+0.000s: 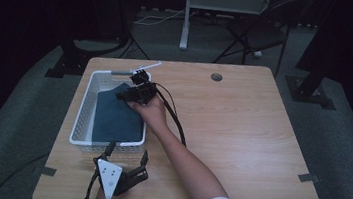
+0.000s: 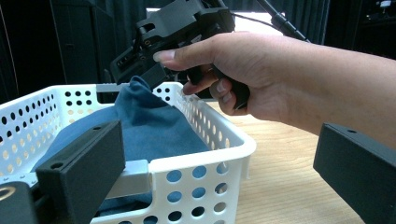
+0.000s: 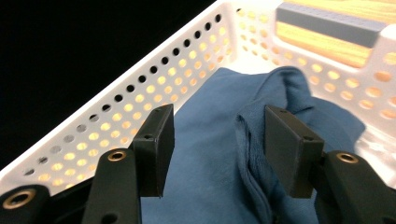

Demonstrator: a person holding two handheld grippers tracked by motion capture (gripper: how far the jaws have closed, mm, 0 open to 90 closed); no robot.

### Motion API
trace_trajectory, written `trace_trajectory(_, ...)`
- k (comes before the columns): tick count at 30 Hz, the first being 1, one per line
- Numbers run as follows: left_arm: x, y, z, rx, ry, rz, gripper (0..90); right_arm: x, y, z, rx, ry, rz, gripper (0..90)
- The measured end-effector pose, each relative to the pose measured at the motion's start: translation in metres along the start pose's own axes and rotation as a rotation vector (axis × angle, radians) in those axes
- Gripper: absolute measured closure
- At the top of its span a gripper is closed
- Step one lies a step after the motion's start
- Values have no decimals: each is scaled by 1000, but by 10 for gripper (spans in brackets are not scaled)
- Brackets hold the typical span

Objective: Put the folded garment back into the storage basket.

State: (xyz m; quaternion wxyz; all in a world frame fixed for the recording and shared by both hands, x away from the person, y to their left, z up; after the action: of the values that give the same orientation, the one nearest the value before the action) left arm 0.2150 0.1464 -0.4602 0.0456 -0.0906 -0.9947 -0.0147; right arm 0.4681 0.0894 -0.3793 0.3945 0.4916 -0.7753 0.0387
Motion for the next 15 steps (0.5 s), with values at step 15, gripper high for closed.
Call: trace_trajectory(15, 0, 0, 0, 0, 1, 0, 35, -3, 13, 2, 69, 68, -28, 282)
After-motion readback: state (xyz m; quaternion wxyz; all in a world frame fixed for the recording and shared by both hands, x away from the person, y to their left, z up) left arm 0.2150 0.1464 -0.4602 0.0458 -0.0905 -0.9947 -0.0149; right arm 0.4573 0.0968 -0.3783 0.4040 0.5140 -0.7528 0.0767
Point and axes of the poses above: each handheld gripper's, and its own axes: x roughly backward along the jaws, z roughly out of its underside, y roughly to its left, the point moved 1 cm from there along -x, roughly forward along the jaws, and after that the axes turned 7 degrees about y, right-handed, at the moved point
